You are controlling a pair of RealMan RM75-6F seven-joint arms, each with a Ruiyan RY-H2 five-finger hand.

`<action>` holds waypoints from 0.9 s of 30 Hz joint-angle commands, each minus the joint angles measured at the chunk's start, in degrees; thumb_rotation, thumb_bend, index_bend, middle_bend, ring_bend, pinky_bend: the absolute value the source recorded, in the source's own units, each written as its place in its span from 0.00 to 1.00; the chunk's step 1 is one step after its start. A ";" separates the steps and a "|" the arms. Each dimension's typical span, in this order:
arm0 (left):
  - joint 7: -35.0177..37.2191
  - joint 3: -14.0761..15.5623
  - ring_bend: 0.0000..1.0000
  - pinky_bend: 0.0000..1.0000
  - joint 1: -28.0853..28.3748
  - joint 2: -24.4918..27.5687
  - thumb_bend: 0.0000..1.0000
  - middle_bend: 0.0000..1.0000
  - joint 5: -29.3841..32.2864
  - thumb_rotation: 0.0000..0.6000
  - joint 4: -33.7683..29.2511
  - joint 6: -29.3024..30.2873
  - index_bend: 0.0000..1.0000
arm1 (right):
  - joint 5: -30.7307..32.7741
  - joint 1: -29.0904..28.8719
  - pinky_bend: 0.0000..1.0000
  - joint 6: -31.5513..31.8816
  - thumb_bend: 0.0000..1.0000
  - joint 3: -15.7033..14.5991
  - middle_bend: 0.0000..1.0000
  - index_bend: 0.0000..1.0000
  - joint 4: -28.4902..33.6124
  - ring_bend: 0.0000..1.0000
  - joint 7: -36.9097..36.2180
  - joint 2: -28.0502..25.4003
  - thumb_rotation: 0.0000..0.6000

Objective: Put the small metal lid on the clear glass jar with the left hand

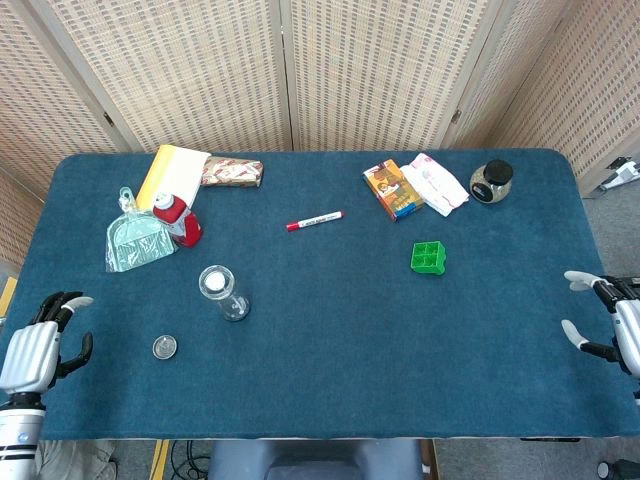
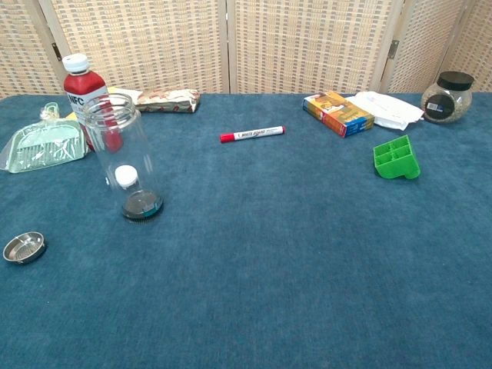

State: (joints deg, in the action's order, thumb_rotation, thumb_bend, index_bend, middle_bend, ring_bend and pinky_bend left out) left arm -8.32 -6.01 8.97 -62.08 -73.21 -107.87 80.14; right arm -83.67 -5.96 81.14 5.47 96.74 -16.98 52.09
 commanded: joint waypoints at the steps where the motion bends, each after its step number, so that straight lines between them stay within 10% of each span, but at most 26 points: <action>1: 0.07 0.06 0.10 0.26 -0.07 0.01 0.51 0.15 -0.10 1.00 0.04 0.09 0.24 | -0.02 0.08 0.32 0.13 0.29 0.00 0.34 0.26 0.01 0.22 -0.02 -0.01 1.00; 17: 5.03 -0.28 0.30 0.39 4.12 0.49 0.51 0.21 -4.69 1.00 4.51 -5.51 0.27 | 0.17 0.58 0.32 1.54 0.29 0.66 0.34 0.26 0.91 0.22 0.15 -1.73 1.00; 27: 13.50 -0.05 0.60 0.67 10.31 -1.38 0.51 0.55 -7.16 1.00 11.64 -15.38 0.31 | 0.31 0.60 0.32 1.43 0.29 0.67 0.34 0.26 1.56 0.22 0.83 -2.06 1.00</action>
State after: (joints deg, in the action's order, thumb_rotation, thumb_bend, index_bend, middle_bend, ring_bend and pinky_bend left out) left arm 3.50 -6.42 17.88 -62.93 -79.31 -97.81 66.59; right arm -83.37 -5.37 82.57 6.14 98.27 -16.17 50.05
